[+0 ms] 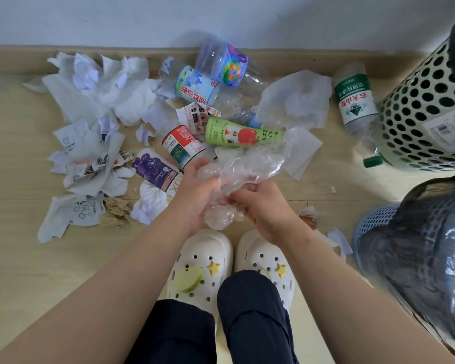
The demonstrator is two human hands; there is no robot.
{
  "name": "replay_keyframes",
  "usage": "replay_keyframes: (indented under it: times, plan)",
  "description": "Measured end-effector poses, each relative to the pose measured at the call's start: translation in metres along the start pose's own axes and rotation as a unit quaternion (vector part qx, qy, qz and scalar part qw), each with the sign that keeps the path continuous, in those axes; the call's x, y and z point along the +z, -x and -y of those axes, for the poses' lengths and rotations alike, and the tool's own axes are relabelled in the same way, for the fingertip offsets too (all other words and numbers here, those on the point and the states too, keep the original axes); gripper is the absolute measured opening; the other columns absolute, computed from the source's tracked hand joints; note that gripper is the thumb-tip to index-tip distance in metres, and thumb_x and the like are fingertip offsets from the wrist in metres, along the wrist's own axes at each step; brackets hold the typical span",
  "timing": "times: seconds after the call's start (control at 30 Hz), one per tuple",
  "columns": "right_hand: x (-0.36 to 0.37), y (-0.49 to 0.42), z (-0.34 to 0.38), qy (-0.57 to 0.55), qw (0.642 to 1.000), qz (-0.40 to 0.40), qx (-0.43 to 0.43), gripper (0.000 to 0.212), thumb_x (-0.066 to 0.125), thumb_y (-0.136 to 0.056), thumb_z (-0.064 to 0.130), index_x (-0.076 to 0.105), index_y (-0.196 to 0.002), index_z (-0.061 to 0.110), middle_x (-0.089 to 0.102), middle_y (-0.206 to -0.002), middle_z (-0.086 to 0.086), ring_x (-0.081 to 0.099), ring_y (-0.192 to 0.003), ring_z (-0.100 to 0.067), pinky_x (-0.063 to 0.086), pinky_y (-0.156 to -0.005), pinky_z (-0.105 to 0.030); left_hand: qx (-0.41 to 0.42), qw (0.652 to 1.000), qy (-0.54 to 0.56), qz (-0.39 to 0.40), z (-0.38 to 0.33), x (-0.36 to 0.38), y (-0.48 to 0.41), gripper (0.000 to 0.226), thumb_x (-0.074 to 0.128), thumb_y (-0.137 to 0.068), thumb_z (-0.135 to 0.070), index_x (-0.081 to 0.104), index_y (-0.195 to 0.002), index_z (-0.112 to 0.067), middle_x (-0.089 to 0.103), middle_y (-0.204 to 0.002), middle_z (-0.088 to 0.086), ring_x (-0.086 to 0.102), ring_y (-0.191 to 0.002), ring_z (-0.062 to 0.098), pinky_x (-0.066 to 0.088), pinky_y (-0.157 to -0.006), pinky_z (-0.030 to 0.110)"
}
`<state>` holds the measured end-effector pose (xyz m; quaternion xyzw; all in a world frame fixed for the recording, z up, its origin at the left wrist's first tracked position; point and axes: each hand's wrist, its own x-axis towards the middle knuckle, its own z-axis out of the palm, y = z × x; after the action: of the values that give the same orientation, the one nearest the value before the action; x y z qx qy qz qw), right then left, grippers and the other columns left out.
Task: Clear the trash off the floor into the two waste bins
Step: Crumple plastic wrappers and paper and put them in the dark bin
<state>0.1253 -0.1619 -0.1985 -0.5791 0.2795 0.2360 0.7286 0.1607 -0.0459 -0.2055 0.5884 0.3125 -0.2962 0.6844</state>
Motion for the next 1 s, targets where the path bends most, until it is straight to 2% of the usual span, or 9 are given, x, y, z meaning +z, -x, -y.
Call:
replay_keyframes:
  times: [0.13, 0.3, 0.4, 0.53, 0.63, 0.7, 0.87, 0.93, 1.0]
  plan:
    - [0.002, 0.006, 0.003, -0.08, 0.992, -0.098, 0.028, 0.016, 0.049, -0.087, -0.009, 0.055, -0.092, 0.004, 0.066, -0.073, -0.013, 0.064, -0.062, -0.019, 0.052, -0.055, -0.02, 0.026, 0.997, -0.042, -0.05, 0.001, 0.0, 0.002, 0.054, 0.064, -0.076, 0.009, 0.05, -0.11, -0.031, 0.058, -0.11, 0.003, 0.061, -0.08, 0.018, 0.048, -0.049, 0.023]
    - [-0.004, 0.015, 0.012, -0.121, 0.93, -0.301, -0.172, 0.037, 0.047, -0.09, 0.016, 0.036, -0.12, 0.036, 0.039, -0.131, 0.004, 0.049, -0.096, 0.009, 0.042, -0.086, -0.021, 0.162, 0.94, -0.277, -0.117, -0.002, -0.002, 0.009, 0.054, 0.066, -0.077, 0.0, 0.046, -0.121, -0.024, 0.044, -0.111, -0.004, 0.047, -0.094, 0.015, 0.041, -0.074, 0.027]
    - [-0.008, 0.014, 0.018, -0.006, 0.922, -0.26, -0.288, 0.052, 0.052, -0.079, 0.042, 0.032, -0.126, 0.044, 0.025, -0.145, 0.009, 0.03, -0.129, 0.009, 0.028, -0.107, -0.022, 0.24, 0.895, -0.356, -0.122, -0.005, 0.0, 0.013, 0.056, 0.067, -0.078, -0.005, 0.045, -0.126, -0.021, 0.044, -0.109, -0.005, 0.045, -0.096, 0.012, 0.036, -0.077, 0.025]
    - [-0.005, 0.007, 0.011, 0.169, 0.964, -0.122, -0.166, 0.065, 0.057, -0.072, 0.049, 0.039, -0.134, 0.042, 0.02, -0.154, 0.007, 0.017, -0.142, -0.011, 0.018, -0.118, -0.042, 0.144, 0.973, -0.144, -0.112, -0.015, 0.009, 0.012, 0.054, 0.066, -0.08, -0.004, 0.043, -0.12, -0.034, 0.047, -0.116, -0.007, 0.053, -0.089, 0.012, 0.044, -0.07, 0.027]
    - [0.0, 0.011, 0.006, 0.03, 0.996, -0.031, -0.079, 0.069, 0.063, -0.071, 0.048, 0.032, -0.133, 0.051, 0.026, -0.151, 0.013, 0.033, -0.137, -0.016, 0.037, -0.108, -0.05, 0.053, 0.995, 0.058, -0.054, -0.021, 0.013, 0.013, 0.047, 0.061, -0.084, -0.002, 0.045, -0.115, -0.034, 0.06, -0.111, 0.003, 0.061, -0.072, 0.016, 0.046, -0.044, 0.019]
    - [-0.001, 0.011, 0.004, -0.045, 0.998, 0.01, -0.05, 0.061, 0.069, -0.073, 0.044, 0.036, -0.122, 0.058, 0.033, -0.149, 0.01, 0.043, -0.131, -0.022, 0.048, -0.096, -0.049, 0.036, 0.996, 0.079, -0.018, -0.021, 0.015, 0.014, 0.036, 0.058, -0.087, -0.003, 0.05, -0.111, -0.029, 0.064, -0.105, 0.005, 0.064, -0.073, 0.017, 0.05, -0.045, 0.02]
    - [-0.009, 0.018, 0.007, -0.109, 0.991, -0.007, -0.074, 0.043, 0.06, -0.088, 0.008, 0.046, -0.115, 0.039, 0.062, -0.11, -0.007, 0.068, -0.085, -0.018, 0.052, -0.059, -0.026, 0.069, 0.998, -0.014, 0.003, -0.02, 0.023, 0.025, 0.034, 0.058, -0.089, -0.027, 0.051, -0.122, -0.021, 0.064, -0.116, 0.009, 0.066, -0.097, 0.025, 0.056, -0.078, 0.038]
    - [-0.011, 0.024, 0.014, -0.106, 0.989, -0.054, -0.089, 0.038, 0.06, -0.088, 0.004, 0.052, -0.103, 0.038, 0.052, -0.094, -0.009, 0.059, -0.059, -0.008, 0.048, -0.052, -0.022, 0.086, 0.991, -0.099, -0.005, -0.025, 0.03, 0.031, 0.02, 0.058, -0.089, -0.035, 0.053, -0.108, -0.034, 0.063, -0.112, 0.002, 0.064, -0.097, 0.02, 0.054, -0.08, 0.037]
    - [-0.016, 0.033, 0.021, -0.109, 0.984, -0.099, -0.102, 0.034, 0.061, -0.087, 0.004, 0.054, -0.096, 0.036, 0.046, -0.101, -0.013, 0.056, -0.059, -0.009, 0.049, -0.054, -0.024, 0.115, 0.983, -0.145, 0.007, -0.033, 0.041, 0.04, 0.018, 0.056, -0.09, -0.033, 0.053, -0.108, -0.034, 0.064, -0.105, 0.0, 0.065, -0.091, 0.019, 0.054, -0.076, 0.035]
